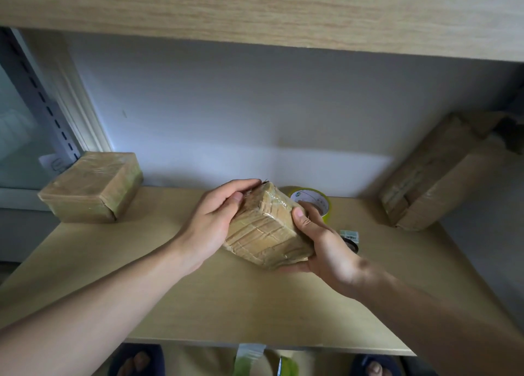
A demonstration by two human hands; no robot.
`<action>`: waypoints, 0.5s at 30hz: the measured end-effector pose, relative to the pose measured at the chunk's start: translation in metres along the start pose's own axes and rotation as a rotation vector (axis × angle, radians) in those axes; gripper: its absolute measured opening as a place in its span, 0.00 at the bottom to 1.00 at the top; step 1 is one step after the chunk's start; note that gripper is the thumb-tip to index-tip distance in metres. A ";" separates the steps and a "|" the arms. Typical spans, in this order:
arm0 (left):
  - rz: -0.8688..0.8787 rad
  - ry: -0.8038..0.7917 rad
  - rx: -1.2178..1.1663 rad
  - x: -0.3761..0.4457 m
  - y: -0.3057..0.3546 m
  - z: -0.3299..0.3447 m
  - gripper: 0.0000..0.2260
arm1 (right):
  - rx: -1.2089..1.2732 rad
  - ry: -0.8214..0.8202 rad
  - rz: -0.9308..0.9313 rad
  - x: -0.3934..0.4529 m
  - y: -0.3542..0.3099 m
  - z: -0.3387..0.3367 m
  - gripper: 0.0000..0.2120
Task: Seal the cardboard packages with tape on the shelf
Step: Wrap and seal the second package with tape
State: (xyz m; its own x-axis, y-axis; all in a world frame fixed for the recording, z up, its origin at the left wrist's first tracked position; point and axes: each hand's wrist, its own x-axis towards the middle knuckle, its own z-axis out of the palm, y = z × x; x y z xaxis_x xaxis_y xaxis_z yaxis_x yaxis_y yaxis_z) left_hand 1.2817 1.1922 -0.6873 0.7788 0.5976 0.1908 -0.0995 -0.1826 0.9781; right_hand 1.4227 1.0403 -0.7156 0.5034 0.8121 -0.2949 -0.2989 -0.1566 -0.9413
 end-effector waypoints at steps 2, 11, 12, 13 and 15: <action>-0.015 0.000 0.004 0.000 0.002 0.003 0.14 | -0.236 0.077 -0.060 -0.002 -0.003 0.003 0.27; -0.059 -0.035 -0.071 0.000 0.002 0.014 0.12 | -0.624 0.168 -0.377 -0.018 -0.019 0.020 0.23; -0.053 -0.043 -0.059 0.000 0.002 0.016 0.12 | -0.648 0.173 -0.389 -0.018 -0.020 0.023 0.28; -0.045 -0.044 -0.031 0.001 0.003 0.018 0.10 | -0.691 0.186 -0.395 -0.019 -0.022 0.027 0.35; -0.027 -0.033 0.056 0.003 -0.001 0.021 0.11 | -0.758 0.217 -0.372 -0.019 -0.026 0.037 0.44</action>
State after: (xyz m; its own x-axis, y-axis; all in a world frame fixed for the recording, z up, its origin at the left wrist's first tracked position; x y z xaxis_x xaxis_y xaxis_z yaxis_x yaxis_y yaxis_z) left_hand 1.2970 1.1777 -0.6895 0.8009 0.5768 0.1610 -0.0445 -0.2107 0.9765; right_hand 1.3906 1.0497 -0.6789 0.6278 0.7718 0.1011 0.4970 -0.2975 -0.8151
